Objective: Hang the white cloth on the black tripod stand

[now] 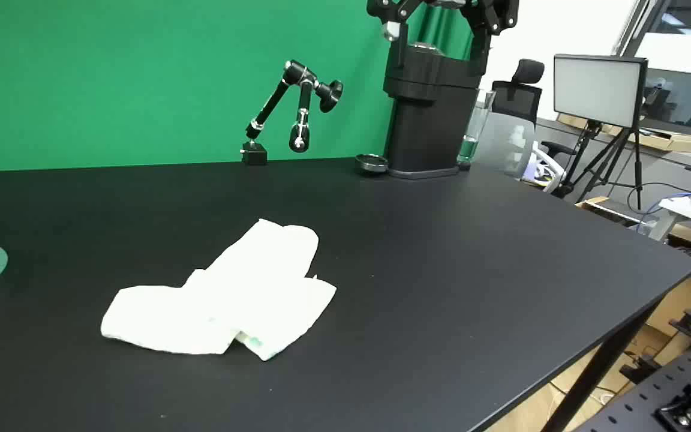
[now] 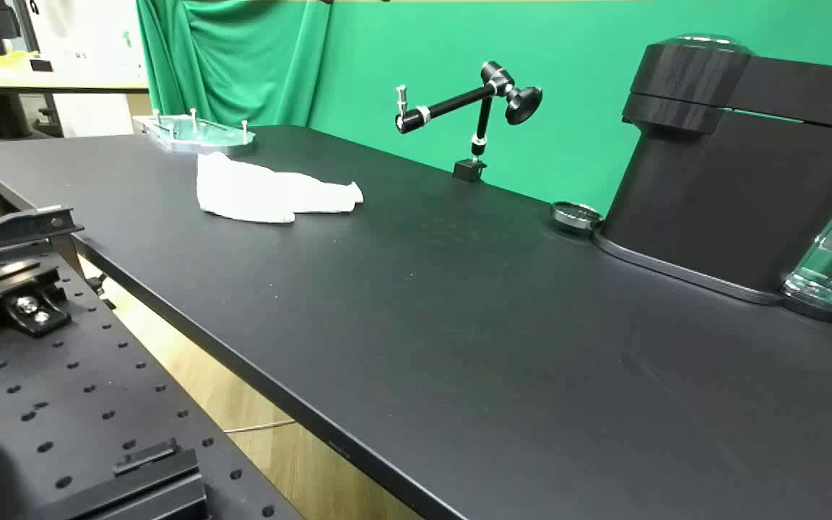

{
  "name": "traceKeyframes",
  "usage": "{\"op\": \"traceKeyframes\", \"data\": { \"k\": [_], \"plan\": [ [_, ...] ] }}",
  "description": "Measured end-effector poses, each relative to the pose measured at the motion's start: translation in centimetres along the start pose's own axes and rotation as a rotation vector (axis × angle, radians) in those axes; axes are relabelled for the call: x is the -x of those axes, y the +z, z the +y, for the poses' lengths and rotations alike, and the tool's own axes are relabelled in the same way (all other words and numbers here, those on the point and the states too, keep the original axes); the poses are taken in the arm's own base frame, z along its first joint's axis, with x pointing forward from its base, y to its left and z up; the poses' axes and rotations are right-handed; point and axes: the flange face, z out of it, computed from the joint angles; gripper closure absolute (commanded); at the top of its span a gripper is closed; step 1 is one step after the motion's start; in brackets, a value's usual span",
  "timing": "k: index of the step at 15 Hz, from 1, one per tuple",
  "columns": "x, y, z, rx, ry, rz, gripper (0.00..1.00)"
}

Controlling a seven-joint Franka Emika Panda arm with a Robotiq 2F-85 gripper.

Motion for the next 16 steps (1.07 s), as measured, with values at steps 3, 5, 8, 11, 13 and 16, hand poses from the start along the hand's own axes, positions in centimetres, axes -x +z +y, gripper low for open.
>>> {"op": "traceKeyframes", "data": {
  "k": [3,5,8,11,13,16],
  "plan": [
    [0.0,0.0,0.0,0.000,0.000,0.001,0.00],
    [0.0,0.0,0.0,0.000,0.000,0.001,0.00],
    [0.0,0.0,0.0,0.000,0.000,0.001,0.00],
    [0.0,0.0,0.0,0.000,-0.001,0.000,0.00],
    [0.1,0.4,-0.5,0.004,-0.015,-0.004,0.00],
    [0.8,3.0,-3.7,0.014,-0.090,0.019,0.00]
  ]
}}
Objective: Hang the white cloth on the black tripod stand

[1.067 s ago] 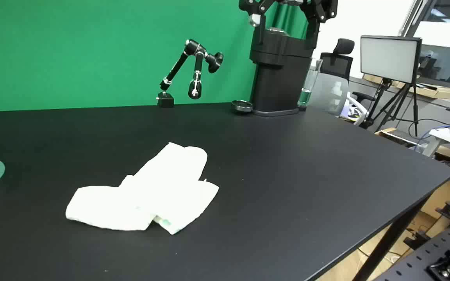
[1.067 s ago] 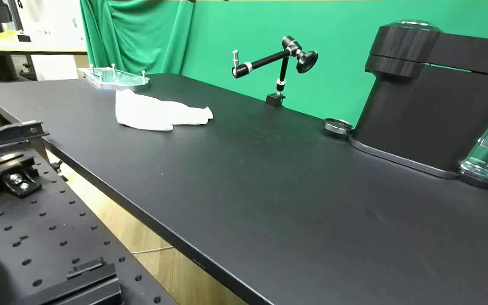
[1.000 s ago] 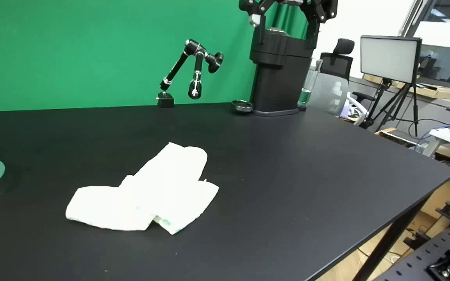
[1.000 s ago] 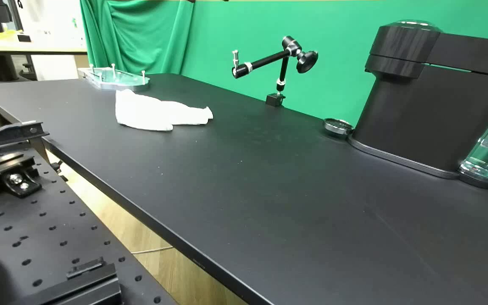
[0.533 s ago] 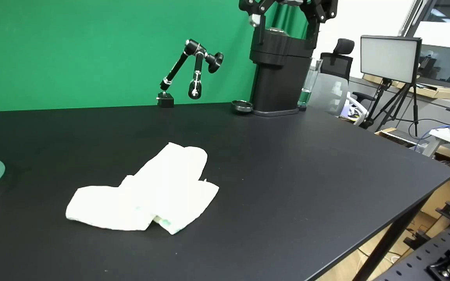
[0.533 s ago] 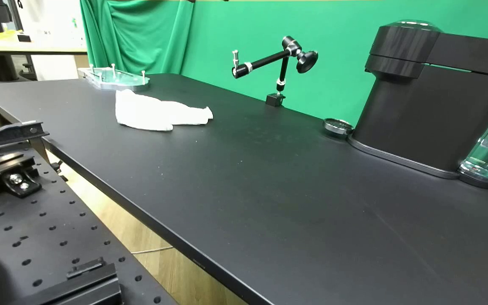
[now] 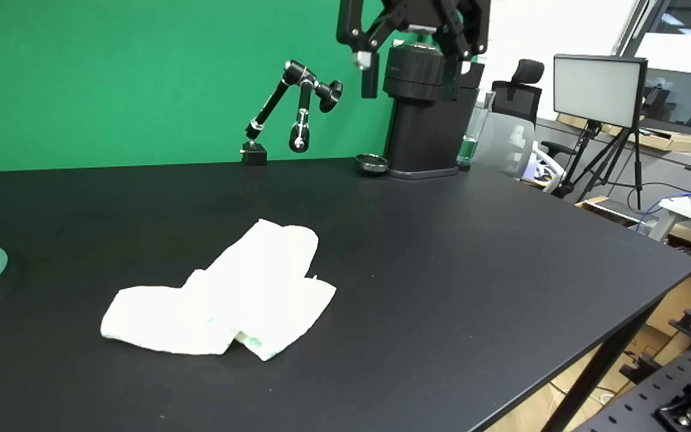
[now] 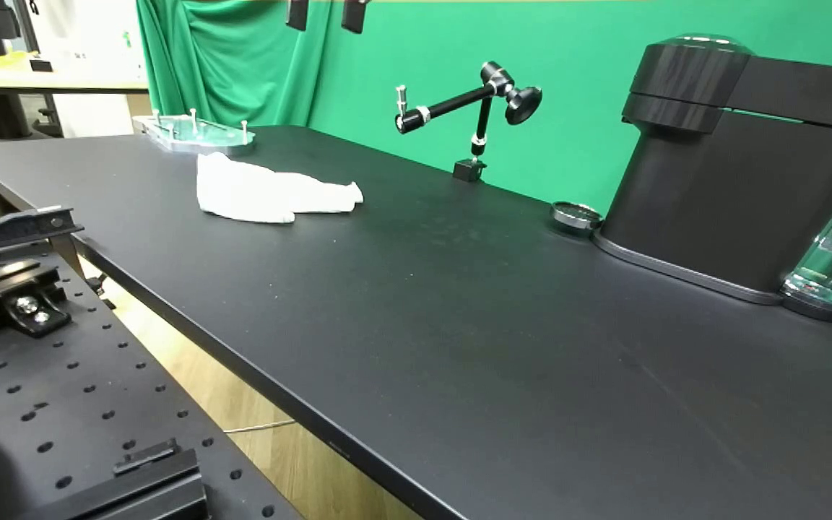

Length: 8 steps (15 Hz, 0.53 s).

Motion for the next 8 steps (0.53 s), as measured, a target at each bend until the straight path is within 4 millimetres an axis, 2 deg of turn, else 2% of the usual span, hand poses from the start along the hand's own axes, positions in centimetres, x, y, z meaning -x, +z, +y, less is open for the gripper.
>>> {"op": "traceKeyframes", "data": {
  "k": [5,8],
  "plan": [
    [1.4,5.6,-7.5,0.009,-0.196,0.143,0.00],
    [1.7,8.2,-10.0,0.042,-0.295,0.300,0.00]
  ]
}}
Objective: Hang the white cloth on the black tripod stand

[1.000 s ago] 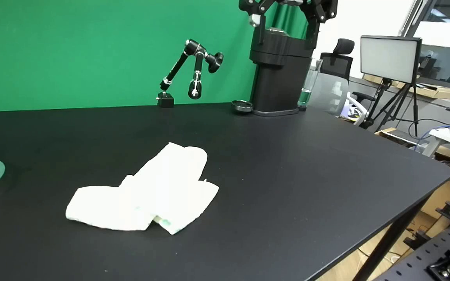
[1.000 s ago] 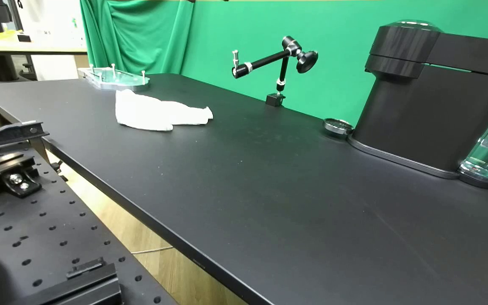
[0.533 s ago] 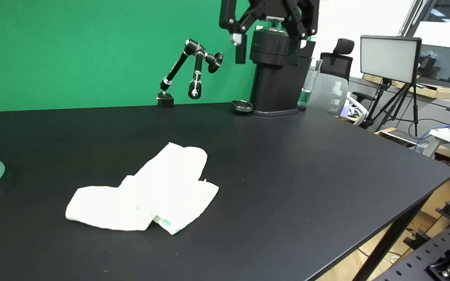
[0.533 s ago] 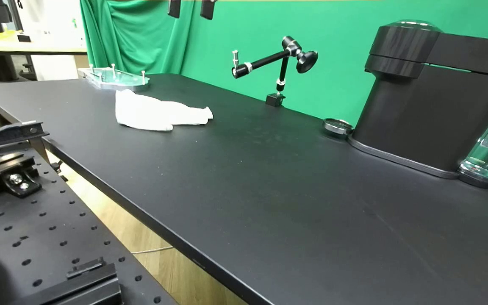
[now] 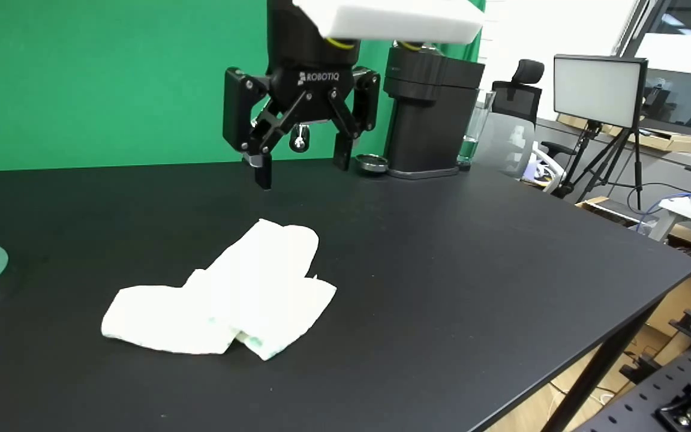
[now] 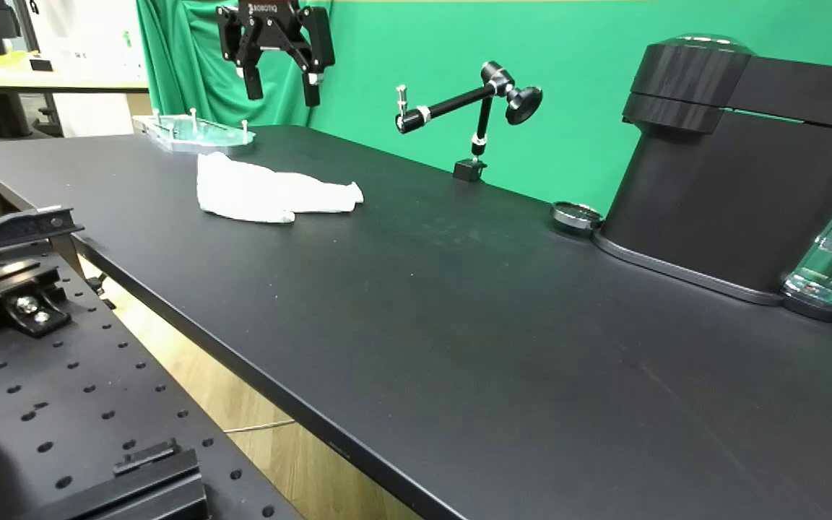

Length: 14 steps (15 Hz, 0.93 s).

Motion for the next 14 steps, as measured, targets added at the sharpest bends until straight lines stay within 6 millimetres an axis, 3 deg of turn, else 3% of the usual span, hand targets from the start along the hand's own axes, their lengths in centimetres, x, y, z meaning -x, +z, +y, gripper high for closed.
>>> {"op": "traceKeyframes", "data": {
  "k": [8,14],
  "plan": [
    [0.6,1.6,-0.4,-0.046,-0.027,-0.050,0.00],
    [1.4,6.6,0.4,-0.090,-0.067,-0.171,0.00]
  ]
}}
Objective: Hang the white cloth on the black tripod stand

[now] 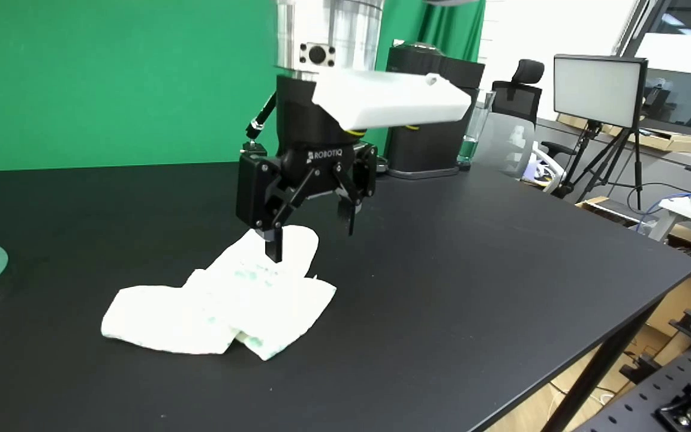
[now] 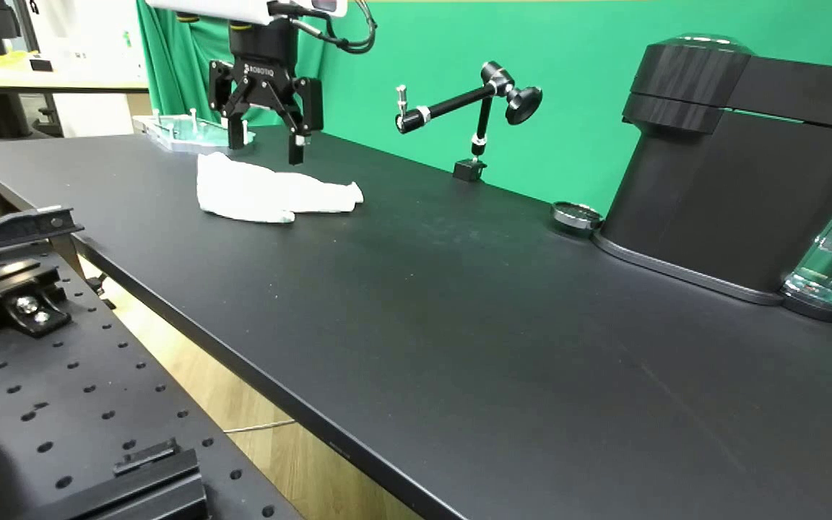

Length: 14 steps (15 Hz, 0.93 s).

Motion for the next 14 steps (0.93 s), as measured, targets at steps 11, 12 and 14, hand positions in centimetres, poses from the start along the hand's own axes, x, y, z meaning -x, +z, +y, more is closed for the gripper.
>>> {"op": "traceKeyframes", "data": {
  "k": [11,12,14],
  "plan": [
    [-2.1,6.2,-1.4,0.007,-0.222,-0.089,0.49],
    [-2.3,6.5,-1.6,0.008,-0.236,-0.090,0.55],
    [-2.6,7.0,-1.9,0.010,-0.259,-0.091,0.69]
  ]
}}
